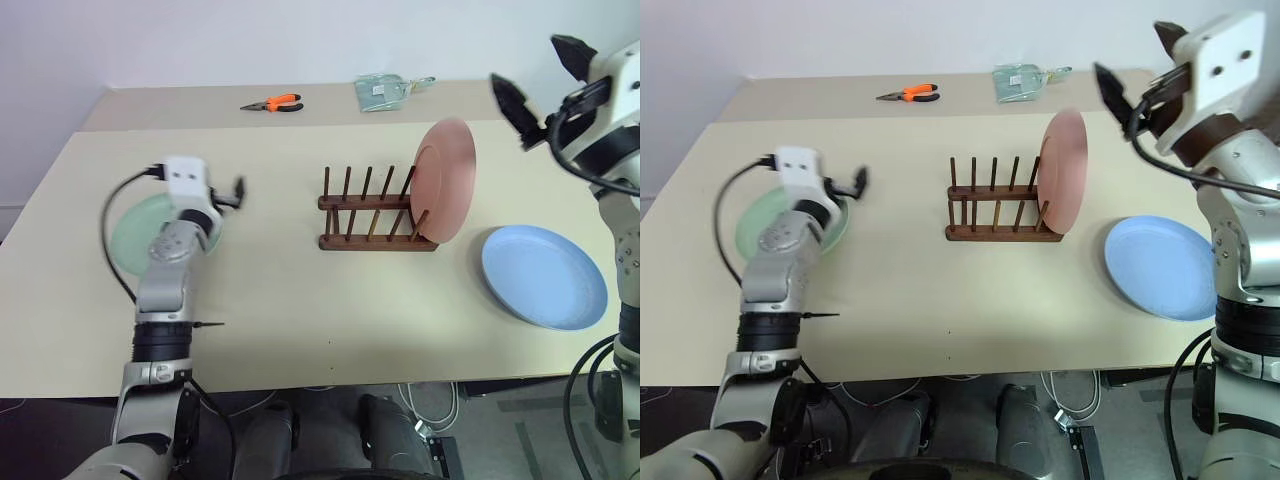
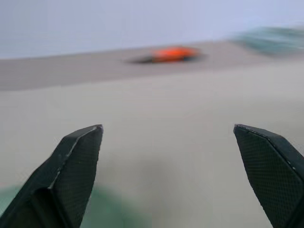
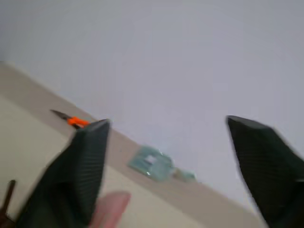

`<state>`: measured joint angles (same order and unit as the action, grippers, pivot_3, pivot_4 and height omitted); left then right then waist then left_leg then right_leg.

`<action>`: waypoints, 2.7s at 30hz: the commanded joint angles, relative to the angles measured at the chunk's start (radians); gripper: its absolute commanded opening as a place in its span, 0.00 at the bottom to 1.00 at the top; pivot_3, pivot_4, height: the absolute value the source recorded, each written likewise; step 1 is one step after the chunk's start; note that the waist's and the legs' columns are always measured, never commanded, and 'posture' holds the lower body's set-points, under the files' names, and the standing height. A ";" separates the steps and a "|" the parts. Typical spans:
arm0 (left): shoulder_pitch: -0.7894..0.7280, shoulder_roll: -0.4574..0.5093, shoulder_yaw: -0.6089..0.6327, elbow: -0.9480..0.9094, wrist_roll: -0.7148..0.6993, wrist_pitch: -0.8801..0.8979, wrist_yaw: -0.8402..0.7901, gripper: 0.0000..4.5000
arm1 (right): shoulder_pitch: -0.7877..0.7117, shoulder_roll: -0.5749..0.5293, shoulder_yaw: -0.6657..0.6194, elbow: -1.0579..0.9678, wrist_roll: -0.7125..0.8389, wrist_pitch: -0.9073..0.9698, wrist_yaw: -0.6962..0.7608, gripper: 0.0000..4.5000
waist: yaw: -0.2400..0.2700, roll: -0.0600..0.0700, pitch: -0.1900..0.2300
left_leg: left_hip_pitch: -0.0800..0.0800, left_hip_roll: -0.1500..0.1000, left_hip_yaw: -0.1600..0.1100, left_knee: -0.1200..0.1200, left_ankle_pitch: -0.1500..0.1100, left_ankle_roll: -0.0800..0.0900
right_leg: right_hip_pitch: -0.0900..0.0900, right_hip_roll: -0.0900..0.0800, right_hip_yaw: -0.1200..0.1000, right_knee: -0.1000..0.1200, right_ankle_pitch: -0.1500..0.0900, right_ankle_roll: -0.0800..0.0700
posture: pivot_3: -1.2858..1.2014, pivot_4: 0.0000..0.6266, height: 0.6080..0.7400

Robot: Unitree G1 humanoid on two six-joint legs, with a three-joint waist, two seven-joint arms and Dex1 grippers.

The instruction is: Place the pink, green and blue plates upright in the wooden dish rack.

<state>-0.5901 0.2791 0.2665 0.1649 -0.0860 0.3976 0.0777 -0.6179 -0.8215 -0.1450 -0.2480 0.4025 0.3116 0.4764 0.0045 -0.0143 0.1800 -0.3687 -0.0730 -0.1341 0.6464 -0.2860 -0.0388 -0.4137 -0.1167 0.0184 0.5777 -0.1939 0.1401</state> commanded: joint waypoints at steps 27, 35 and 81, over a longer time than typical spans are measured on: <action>-0.014 -0.095 0.099 -0.388 -0.275 0.311 -0.095 0.01 | 0.034 0.194 0.482 -0.181 -0.328 -0.023 0.230 1.00 | 0.004 -0.013 -0.002 | -0.003 -0.002 -0.005 0.002 0.002 -0.005 | 0.000 0.000 -0.002 0.001 0.001 0.000 | 0.52 0.24 1.00; -0.102 -0.121 -0.048 -0.513 -0.346 0.361 -0.151 0.01 | -0.094 0.274 0.581 0.025 -0.619 -0.172 0.146 1.00 | -0.015 -0.013 -0.002 | -0.003 -0.001 -0.004 0.001 0.003 -0.005 | -0.002 0.001 -0.002 0.002 0.002 0.000 | 0.52 0.24 1.00; 0.381 0.246 -0.377 -0.644 -0.409 0.172 -0.791 0.66 | 0.057 0.506 -0.118 -0.222 0.548 0.662 -0.311 0.18 | -0.017 -0.002 -0.002 | -0.003 0.001 -0.003 -0.001 0.002 -0.004 | -0.006 0.004 0.002 0.003 0.002 -0.008 | 0.52 0.24 1.00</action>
<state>-0.2024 0.5270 -0.1107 -0.4364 -0.4974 0.5789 -0.7154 -0.5375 -0.3026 -0.2708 -0.4548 0.9455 0.9929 0.1522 -0.0129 -0.0165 0.1780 -0.3720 -0.0716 -0.1370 0.6458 -0.2837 -0.0424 -0.4199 -0.1124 0.0200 0.5811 -0.1915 0.1323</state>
